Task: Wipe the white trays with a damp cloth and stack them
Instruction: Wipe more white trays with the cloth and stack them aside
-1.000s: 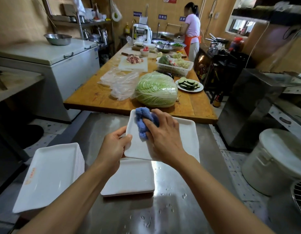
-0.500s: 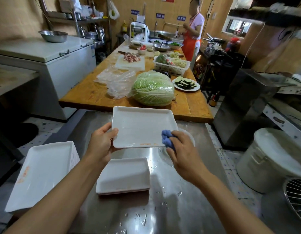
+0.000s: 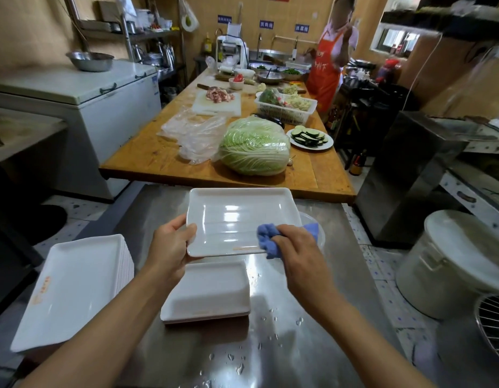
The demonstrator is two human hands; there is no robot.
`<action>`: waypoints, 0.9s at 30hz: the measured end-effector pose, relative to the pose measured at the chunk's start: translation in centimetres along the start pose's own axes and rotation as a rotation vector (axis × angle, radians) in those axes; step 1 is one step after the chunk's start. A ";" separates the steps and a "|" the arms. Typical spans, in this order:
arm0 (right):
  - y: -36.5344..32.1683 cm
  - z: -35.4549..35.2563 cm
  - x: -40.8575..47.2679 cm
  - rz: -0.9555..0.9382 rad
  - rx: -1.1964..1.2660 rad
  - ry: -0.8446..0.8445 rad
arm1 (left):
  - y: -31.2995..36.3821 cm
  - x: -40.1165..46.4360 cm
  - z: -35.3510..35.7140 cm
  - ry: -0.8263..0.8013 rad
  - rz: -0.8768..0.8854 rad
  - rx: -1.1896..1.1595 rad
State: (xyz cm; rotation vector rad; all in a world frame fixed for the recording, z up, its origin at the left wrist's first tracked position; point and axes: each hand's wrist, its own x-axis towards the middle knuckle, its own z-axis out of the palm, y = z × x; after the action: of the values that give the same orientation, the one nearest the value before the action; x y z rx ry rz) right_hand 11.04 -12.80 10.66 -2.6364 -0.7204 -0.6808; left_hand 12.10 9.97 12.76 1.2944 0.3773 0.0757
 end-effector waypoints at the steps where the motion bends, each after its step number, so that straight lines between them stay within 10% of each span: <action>1: 0.7 -0.4 -0.2 -0.006 -0.030 -0.001 | 0.0 0.0 -0.1 -0.008 -0.011 -0.003; 12: 1.4 -3.8 0.6 -0.099 0.002 0.086 | -0.4 2.0 -0.5 -0.095 -0.153 0.184; 20: 0.3 -6.3 3.4 -0.025 0.014 -0.128 | 0.2 -0.7 3.5 -0.340 0.573 1.292; 27: -1.3 -8.2 5.4 0.003 0.295 -0.098 | 0.2 -2.6 5.6 -0.058 0.873 1.175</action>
State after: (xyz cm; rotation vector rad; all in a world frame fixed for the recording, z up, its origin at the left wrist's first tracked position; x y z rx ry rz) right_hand 11.54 -13.07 20.56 -2.4110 -0.7782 -0.4096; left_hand 11.42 4.16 14.80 2.5456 -0.3017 0.6198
